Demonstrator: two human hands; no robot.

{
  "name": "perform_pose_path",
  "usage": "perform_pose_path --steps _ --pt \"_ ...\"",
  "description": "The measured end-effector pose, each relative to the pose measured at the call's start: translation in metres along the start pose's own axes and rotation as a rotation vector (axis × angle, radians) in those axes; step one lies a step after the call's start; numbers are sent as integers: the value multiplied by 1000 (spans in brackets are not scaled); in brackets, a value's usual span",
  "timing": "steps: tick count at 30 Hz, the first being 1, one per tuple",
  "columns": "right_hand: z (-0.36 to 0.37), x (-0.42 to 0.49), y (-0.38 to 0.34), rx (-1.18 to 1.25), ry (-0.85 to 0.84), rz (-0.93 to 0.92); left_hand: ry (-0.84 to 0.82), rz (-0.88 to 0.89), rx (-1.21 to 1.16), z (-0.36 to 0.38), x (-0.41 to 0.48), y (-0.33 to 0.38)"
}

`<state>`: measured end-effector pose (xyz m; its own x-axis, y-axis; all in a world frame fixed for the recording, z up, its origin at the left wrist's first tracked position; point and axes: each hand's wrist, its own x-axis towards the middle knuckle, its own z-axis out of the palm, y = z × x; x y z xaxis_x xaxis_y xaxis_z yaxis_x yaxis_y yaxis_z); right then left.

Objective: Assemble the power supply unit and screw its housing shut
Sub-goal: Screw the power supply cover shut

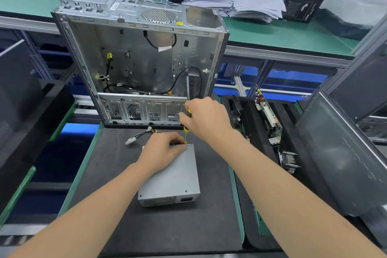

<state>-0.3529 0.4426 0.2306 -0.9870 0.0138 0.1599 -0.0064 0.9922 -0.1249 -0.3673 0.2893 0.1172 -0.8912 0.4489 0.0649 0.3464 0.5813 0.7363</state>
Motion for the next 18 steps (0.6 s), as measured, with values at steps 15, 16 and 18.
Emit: perform_pose_path --steps 15,16,18 --pt "-19 2 2 69 -235 -296 104 106 179 8 -7 7" --pt "-15 1 0 73 -183 -180 105 105 169 8 -8 7" --pt "-7 0 -5 83 -116 33 116 100 159 8 -8 7"
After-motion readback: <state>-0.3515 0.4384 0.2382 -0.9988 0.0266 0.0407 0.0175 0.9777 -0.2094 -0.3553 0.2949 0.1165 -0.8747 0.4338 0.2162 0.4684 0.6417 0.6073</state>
